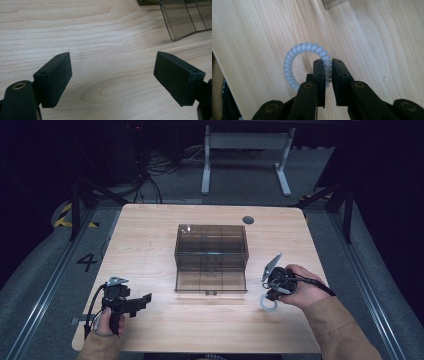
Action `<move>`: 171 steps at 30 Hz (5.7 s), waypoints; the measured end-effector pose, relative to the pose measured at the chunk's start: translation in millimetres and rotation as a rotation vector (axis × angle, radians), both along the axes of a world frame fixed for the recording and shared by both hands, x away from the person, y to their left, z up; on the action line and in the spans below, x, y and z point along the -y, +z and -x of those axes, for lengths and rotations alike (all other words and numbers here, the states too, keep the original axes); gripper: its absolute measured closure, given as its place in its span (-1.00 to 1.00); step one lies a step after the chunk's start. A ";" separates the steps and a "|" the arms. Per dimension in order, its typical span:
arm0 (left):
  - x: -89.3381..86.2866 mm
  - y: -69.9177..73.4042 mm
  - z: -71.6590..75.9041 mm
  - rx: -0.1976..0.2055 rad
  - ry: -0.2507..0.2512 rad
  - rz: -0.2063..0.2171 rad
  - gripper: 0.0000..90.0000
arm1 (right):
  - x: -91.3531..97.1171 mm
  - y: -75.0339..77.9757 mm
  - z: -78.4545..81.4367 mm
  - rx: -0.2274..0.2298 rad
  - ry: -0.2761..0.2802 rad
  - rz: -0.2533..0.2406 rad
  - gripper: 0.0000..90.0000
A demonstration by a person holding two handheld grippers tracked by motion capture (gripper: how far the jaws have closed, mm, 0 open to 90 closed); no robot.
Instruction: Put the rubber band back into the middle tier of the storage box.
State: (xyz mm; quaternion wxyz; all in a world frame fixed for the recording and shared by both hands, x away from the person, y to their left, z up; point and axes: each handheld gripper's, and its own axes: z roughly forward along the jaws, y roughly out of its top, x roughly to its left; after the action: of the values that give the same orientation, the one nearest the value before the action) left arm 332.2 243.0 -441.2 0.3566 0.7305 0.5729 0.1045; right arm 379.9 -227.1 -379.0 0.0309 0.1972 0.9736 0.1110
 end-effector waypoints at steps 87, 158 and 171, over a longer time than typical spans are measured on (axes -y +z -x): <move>-9.6 0.4 5.9 0.003 0.025 0.015 -0.65 | -72.7 73.6 -42.3 0.136 0.007 -0.245 0.83; -10.0 1.1 3.5 -0.002 0.017 0.034 -0.65 | -150.8 43.5 -59.8 0.089 0.141 -0.113 0.83; -10.1 1.0 3.5 -0.002 0.017 0.034 -0.65 | -157.8 28.1 -63.5 0.106 0.162 -0.054 0.83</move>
State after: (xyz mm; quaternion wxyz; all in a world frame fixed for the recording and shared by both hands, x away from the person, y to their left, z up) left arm 328.7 253.1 -440.1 0.3675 0.7196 0.5811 0.0969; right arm 443.4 -69.3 -350.9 0.0678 0.1123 0.9800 0.1495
